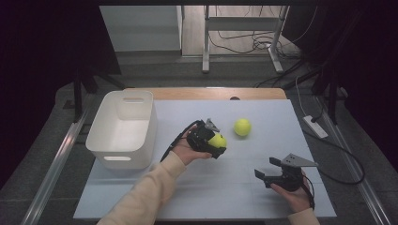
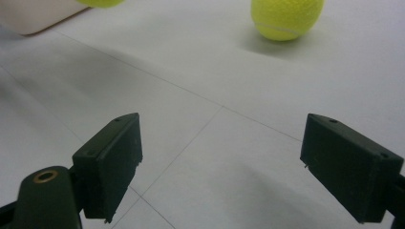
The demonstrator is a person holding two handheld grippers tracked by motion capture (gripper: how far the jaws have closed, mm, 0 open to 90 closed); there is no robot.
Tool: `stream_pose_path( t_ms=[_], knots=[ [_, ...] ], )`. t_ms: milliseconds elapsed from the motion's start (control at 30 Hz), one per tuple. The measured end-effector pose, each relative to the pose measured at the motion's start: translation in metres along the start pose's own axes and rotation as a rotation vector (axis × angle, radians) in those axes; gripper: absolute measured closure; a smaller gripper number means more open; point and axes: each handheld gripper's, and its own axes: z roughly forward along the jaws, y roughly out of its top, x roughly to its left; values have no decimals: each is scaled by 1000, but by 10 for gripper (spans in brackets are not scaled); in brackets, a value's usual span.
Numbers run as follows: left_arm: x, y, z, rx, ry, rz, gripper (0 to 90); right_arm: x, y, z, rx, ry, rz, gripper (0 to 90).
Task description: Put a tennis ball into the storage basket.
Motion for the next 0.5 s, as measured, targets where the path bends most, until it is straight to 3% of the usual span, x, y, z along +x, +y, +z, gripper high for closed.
stream_pose_path(
  t_ms=[500],
  knots=[
    [7, -2, -14, -38, 24, -27, 272, 0, 0, 0, 1, 0, -1, 139]
  ],
)
